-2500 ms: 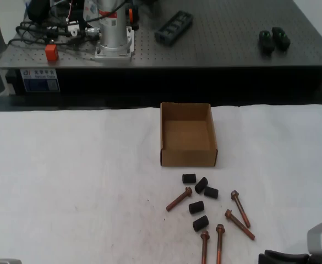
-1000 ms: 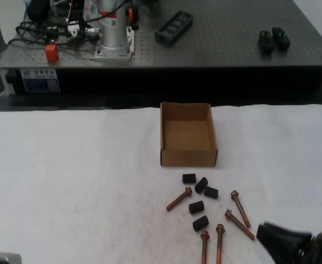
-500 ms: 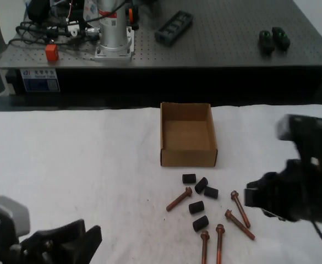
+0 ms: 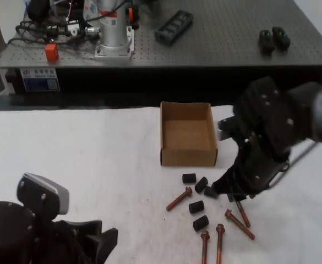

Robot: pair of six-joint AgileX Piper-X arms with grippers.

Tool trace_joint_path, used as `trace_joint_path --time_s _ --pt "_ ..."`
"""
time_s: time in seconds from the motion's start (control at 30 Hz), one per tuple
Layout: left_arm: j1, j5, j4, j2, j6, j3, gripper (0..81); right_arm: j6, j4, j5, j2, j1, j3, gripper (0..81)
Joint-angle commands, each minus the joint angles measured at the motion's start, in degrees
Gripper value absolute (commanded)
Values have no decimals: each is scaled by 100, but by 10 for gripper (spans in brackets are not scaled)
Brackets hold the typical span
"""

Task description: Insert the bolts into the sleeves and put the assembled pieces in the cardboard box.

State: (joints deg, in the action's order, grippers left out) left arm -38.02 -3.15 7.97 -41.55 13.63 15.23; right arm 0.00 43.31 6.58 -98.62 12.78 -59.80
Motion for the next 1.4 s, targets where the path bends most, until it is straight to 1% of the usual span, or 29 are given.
trace_joint_path --time_s 0.0,0.2,0.33,0.43,0.5,0.7,0.8,0.87,0.93,1.03,1.1,1.23,1.37 --pt "18 -74 26 -74 -78 96 276 -87 219 42 -184 -83 -184 293" --pt "18 -105 26 -72 -78 96 276 -87 278 10 -421 -271 -242 293" --pt "18 -105 26 -72 -78 96 276 -87 150 -3 -513 -295 -242 293" --pt "18 -115 26 -72 -78 96 276 -87 65 -247 -572 -295 -242 293" --pt "18 -115 26 -72 -78 96 276 -87 77 -255 -628 -295 -242 267" --pt "18 -197 26 -72 -78 96 276 -99 142 -255 -768 -295 -242 134" --pt "18 -341 26 -72 -78 96 276 -178 -17 -255 -743 -295 -242 26" --pt "18 -460 58 -182 -78 143 276 -279 -93 -345 -715 -308 -242 46" --pt "18 -534 146 -465 -107 295 276 -277 -105 -527 -646 -341 -242 46" --pt "18 -668 144 -1104 -517 684 276 -277 -4 -905 -377 -422 -227 46" --pt "18 -682 202 -1616 -712 1118 276 -277 108 -1021 -41 -494 -229 46" --pt "18 -847 643 -2792 -1202 2170 276 -263 443 -1023 823 -602 -229 46" --pt "18 -1042 1668 -4094 -1696 3465 276 -263 730 -1023 1706 -682 -133 46"
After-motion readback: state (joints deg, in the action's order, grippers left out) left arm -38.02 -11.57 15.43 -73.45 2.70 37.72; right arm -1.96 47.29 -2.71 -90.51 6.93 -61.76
